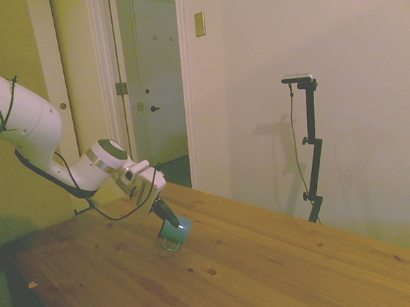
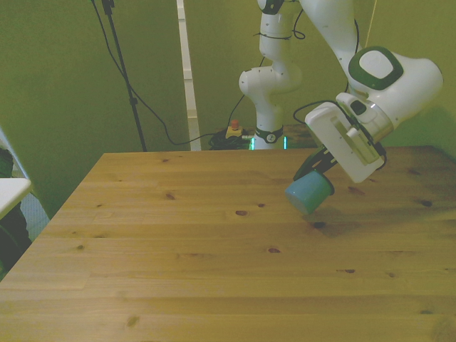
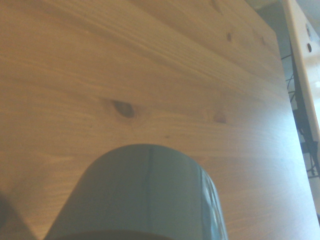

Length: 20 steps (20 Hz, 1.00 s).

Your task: Flip the mug upright

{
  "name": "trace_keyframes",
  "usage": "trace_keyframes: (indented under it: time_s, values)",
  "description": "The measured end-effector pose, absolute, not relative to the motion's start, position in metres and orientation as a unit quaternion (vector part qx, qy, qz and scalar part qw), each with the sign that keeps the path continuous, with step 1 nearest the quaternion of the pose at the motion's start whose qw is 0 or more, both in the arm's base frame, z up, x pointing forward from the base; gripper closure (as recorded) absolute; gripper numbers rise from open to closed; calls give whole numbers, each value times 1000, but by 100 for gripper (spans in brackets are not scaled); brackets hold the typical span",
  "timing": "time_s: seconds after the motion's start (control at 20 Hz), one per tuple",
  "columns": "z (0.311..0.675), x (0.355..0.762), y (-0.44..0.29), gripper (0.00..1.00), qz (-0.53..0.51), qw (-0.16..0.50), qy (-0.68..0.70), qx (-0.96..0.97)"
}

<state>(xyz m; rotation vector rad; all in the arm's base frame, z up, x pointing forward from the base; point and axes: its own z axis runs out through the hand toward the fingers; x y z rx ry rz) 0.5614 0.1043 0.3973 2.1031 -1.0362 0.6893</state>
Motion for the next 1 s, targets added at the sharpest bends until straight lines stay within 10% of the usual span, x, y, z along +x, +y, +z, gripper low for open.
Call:
trace_keyframes:
  time_s: [0.4,1.0]
  values:
    - [445,562,70,100,250,165,-444,844]
    - [424,570,11,100,99,-37,-413,905]
